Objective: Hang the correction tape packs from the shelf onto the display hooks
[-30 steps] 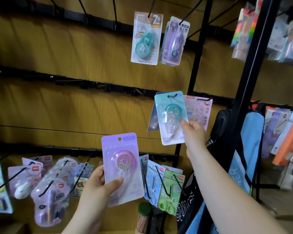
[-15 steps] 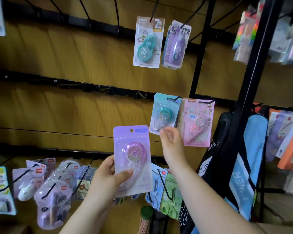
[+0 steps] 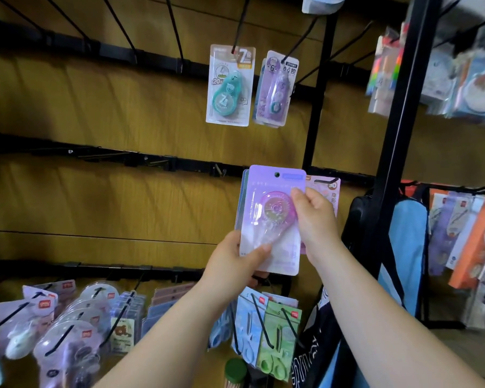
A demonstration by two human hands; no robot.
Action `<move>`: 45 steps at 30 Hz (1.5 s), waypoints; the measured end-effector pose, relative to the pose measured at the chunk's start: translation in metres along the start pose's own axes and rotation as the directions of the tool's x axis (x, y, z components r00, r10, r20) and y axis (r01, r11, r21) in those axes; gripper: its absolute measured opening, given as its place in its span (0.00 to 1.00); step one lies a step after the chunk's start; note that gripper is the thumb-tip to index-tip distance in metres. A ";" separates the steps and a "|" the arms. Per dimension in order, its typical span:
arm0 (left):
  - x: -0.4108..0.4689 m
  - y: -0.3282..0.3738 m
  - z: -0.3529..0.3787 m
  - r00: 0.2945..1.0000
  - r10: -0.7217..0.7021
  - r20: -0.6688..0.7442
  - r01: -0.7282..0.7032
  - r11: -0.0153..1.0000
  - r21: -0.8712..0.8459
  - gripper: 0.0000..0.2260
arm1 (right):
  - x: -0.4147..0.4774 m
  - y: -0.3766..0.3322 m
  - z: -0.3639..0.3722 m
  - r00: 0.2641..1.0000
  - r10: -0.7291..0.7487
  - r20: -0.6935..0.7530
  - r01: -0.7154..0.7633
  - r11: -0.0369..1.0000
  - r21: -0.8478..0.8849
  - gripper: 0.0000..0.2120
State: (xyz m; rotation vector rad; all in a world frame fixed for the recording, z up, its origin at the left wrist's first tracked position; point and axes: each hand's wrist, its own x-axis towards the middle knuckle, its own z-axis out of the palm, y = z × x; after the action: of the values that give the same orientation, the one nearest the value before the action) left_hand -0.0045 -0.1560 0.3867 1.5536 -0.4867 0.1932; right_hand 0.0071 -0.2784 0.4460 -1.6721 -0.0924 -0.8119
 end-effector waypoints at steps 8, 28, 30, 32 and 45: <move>0.010 -0.007 0.007 0.999 -0.045 0.014 0.044 0.996 0.072 0.05 | 0.012 0.010 -0.002 0.999 0.034 0.018 -0.033 0.996 -0.085 0.19; 0.063 -0.039 0.006 0.969 -0.234 -0.076 0.246 0.931 0.270 0.17 | 0.049 0.034 0.017 0.999 0.011 0.049 0.008 0.928 -0.373 0.18; 0.060 -0.045 0.004 0.964 -0.258 -0.069 0.267 0.926 0.269 0.17 | 0.046 0.038 0.014 0.999 0.023 0.043 -0.006 0.929 -0.369 0.17; 0.051 -0.052 0.003 0.958 -0.283 -0.054 0.287 0.922 0.261 0.16 | 0.039 0.044 0.010 0.998 0.045 0.055 -0.021 0.927 -0.375 0.13; -0.103 -0.124 -0.020 0.886 -0.367 0.283 0.361 0.930 0.076 0.21 | -0.086 0.098 -0.004 0.873 0.297 0.387 -0.141 0.913 -0.382 0.12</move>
State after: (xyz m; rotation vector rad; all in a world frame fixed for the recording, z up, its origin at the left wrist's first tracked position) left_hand -0.0409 -0.1206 0.2326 1.6732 -0.4124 -0.3287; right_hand -0.0127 -0.2787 0.3177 -2.1341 -0.0687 -0.2680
